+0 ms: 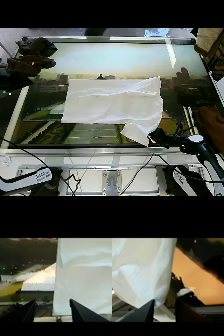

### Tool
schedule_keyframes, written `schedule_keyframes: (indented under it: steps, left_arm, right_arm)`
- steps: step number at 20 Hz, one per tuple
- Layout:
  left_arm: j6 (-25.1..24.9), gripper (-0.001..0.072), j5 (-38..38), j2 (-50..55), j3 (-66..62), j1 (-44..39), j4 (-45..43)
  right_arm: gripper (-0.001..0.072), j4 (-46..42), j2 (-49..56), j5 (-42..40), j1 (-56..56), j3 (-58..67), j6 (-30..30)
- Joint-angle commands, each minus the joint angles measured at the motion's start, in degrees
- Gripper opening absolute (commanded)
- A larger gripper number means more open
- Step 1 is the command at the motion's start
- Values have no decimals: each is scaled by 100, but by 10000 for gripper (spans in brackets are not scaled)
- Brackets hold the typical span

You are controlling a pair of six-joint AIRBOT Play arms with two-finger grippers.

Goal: Fold the shirts.

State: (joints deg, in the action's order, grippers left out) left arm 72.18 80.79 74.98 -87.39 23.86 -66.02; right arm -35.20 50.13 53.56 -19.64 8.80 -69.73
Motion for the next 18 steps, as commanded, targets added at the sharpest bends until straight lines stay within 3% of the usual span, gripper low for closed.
schedule_keyframes:
  steps: [1, 4, 10, 14, 15, 17, 18]
  left_arm:
    - [-4, 458, -22, 4, 2, 4, -2]
    - [-4, 458, -39, 22, 4, 4, -2]
    - [-7, 458, -20, 44, 275, 4, -7]
    - [-20, 458, -44, 44, 603, 4, -181]
    - [-20, 458, -50, 46, 688, 7, -219]
    - [-20, 457, -157, 48, 905, 7, -138]
    - [-17, 457, -295, 50, 1069, 7, -33]
  right_arm:
    - [328, -81, 146, -57, 4, -9, 83]
    - [301, -4, 170, -343, 4, -9, 111]
    - [300, 1274, 894, -415, 439, -7, 973]
    - [136, 1318, 1027, -435, 763, -7, 1003]
    - [132, 1320, 1025, -437, 752, -7, 1038]
    - [37, 1325, 1025, -444, 748, 4, 1224]
    - [36, 1307, 1025, -442, 750, 22, 1281]
